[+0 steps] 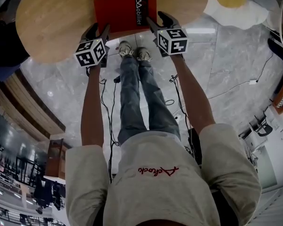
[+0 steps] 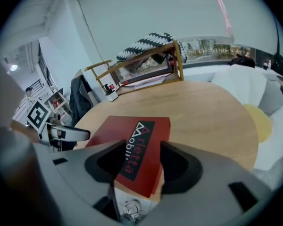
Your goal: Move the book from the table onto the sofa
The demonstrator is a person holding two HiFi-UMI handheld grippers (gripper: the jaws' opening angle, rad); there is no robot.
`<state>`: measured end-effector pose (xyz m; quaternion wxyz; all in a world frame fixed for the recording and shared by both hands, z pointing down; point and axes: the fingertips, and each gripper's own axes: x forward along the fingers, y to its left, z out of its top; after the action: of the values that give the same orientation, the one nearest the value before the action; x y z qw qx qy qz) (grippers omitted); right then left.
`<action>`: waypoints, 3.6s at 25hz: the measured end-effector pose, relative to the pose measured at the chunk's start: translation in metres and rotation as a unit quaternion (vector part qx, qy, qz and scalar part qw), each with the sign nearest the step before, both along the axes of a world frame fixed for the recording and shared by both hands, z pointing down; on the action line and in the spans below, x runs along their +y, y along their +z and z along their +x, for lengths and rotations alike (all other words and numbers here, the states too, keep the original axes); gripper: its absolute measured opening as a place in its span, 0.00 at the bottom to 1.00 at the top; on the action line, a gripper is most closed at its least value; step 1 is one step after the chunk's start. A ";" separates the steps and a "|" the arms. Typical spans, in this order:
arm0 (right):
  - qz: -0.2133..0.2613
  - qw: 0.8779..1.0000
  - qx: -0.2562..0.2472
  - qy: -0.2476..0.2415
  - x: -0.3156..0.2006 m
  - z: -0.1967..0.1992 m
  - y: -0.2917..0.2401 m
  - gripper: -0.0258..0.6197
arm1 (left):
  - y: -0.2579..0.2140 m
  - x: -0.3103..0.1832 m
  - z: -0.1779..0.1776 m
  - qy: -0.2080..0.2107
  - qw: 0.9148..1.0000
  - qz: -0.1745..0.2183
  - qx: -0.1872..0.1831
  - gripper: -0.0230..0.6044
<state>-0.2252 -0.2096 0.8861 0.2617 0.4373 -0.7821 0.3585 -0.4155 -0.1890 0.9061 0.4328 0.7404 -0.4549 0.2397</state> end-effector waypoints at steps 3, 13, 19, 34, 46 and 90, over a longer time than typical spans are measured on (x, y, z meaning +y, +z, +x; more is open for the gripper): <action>-0.016 1.000 -0.007 0.008 -0.009 -0.002 0.014 0.39 | 0.010 -0.007 0.000 -0.003 1.000 -0.009 0.005 0.47; -0.049 0.998 -0.027 0.012 -0.019 -0.006 0.046 0.44 | 0.036 -0.021 0.012 0.005 0.999 -0.026 0.026 0.65; -0.053 0.996 -0.063 0.036 -0.019 -0.006 0.049 0.44 | 0.038 -0.025 0.015 0.000 0.999 -0.024 0.035 0.66; -0.040 0.996 -0.061 0.048 -0.019 -0.008 0.049 0.44 | 0.041 -0.030 0.014 -0.032 0.999 -0.002 0.008 0.62; -0.001 0.998 -0.051 0.038 -0.021 -0.008 0.014 0.44 | 0.012 -0.029 0.015 -0.045 0.999 0.026 0.016 0.62; 0.275 0.957 -0.094 -0.001 0.012 0.001 -0.386 0.44 | -0.387 0.007 0.021 -0.069 0.955 0.290 0.008 0.62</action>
<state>-0.2246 -0.1971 0.4997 0.0572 0.4557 -0.8722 0.1684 -0.3943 -0.1823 0.5187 0.2185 0.8027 -0.5515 0.0616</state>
